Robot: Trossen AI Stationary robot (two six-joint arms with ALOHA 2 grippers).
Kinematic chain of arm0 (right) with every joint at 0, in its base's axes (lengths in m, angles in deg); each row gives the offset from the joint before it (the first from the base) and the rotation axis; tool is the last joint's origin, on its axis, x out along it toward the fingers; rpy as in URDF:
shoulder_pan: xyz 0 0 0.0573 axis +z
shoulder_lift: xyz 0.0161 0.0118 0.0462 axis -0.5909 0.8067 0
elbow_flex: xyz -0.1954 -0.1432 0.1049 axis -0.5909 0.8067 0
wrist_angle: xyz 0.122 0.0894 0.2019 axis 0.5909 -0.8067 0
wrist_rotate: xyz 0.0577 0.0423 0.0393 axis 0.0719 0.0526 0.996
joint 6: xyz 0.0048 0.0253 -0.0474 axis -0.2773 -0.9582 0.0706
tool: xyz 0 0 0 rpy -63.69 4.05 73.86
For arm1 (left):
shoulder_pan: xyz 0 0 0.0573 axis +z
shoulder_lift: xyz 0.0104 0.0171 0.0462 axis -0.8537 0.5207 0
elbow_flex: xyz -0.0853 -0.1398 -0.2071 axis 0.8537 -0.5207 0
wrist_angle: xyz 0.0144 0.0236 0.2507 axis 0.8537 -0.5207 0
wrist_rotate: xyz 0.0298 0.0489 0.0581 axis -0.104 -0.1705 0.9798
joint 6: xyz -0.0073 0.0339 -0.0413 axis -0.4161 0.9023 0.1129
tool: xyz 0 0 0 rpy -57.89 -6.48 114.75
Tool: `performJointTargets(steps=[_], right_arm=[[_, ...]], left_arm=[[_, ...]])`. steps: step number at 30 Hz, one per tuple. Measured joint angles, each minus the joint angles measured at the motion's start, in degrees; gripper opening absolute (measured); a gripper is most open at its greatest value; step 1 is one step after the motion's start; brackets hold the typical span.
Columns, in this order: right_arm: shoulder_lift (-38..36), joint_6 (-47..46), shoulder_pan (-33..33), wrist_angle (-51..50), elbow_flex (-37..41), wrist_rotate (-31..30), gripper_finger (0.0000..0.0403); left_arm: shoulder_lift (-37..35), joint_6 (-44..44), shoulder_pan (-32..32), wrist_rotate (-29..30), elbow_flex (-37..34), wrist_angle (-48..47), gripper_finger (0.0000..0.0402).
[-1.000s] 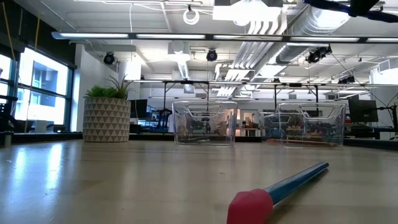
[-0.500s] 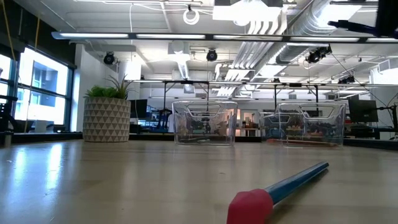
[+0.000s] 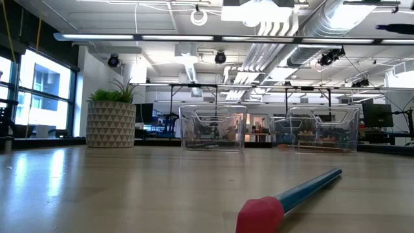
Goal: Sort crayons/erasers/pens/pencils in bins
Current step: Put the blue pen into the bottom right transparent bin
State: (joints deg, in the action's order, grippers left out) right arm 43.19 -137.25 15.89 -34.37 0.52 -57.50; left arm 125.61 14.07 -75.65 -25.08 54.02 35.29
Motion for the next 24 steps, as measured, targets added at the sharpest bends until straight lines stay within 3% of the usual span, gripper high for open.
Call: performJointTargets(steps=[8,15,20,24], right_arm=[[-0.84,-11.89,6.06,5.33,3.41,4.84,0.0005],[-0.58,-18.84,10.89,8.08,3.65,5.06,0.0005],[0.33,-23.76,13.14,8.24,3.65,5.04,0.0005],[2.42,-26.82,14.05,8.43,3.65,5.12,0.0005]], left_arm=[[6.79,0.55,2.21,-3.61,9.45,-9.69,0.0071],[13.20,0.35,2.83,-5.00,17.66,-18.18,0.0063],[17.24,-4.36,2.85,-6.28,21.55,-22.49,0.0059],[20.13,-9.60,3.58,-11.67,24.69,-26.17,0.0054]])
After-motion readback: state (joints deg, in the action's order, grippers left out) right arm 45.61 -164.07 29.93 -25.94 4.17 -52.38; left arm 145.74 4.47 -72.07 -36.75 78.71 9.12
